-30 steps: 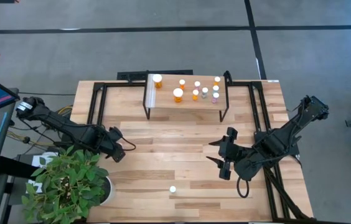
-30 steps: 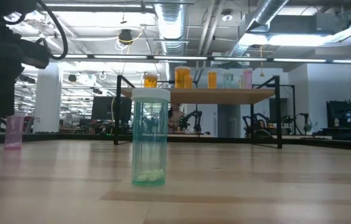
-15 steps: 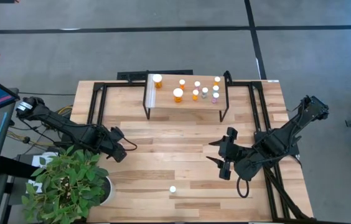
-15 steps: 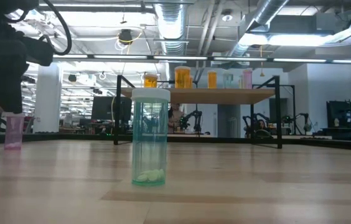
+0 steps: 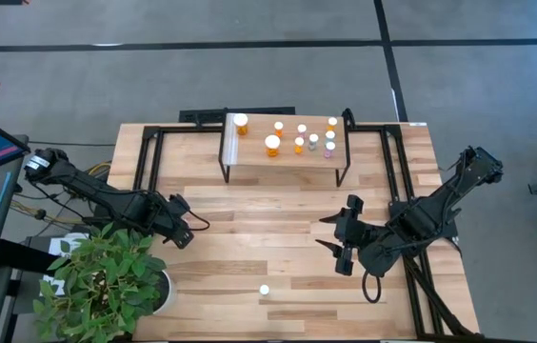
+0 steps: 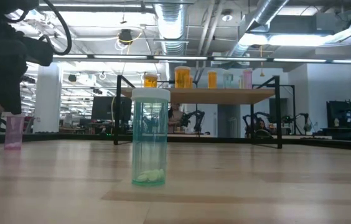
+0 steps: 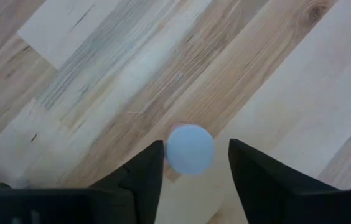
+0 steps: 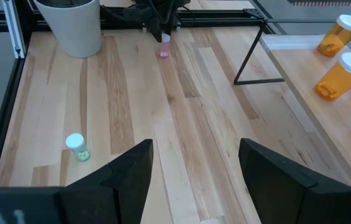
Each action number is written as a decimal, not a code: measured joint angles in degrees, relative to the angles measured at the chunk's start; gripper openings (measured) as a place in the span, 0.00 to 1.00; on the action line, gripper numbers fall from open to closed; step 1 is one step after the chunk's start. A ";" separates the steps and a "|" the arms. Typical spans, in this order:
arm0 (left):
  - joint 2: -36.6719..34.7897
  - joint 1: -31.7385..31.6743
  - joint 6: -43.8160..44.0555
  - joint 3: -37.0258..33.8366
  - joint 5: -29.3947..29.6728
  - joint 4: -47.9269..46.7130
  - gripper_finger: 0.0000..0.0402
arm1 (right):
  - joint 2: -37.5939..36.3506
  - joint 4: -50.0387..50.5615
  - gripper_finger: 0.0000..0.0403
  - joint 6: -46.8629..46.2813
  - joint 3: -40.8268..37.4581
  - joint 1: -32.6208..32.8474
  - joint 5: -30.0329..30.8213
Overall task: Pick and place medicine bottles onto shelf by color
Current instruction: Put the pink pill bottle on the shelf
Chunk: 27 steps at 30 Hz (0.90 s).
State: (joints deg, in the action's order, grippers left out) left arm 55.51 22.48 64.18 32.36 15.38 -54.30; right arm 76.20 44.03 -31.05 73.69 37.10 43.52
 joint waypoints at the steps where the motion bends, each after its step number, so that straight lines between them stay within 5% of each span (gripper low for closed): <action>1: 0.00 0.00 0.00 0.00 0.00 0.00 0.40 | 0.00 0.00 0.65 0.00 0.00 0.00 -0.01; 21: -0.17 0.00 -2.25 0.05 0.13 1.55 0.24 | 0.00 0.00 0.65 0.00 0.00 0.00 0.00; 27: -0.46 -0.02 -6.10 5.11 3.67 1.39 0.23 | -0.01 0.00 0.65 0.01 0.00 -0.31 0.00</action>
State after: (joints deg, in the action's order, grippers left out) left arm 55.05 22.46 58.08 37.46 19.05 -52.92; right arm 76.20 44.03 -31.04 73.69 36.79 43.53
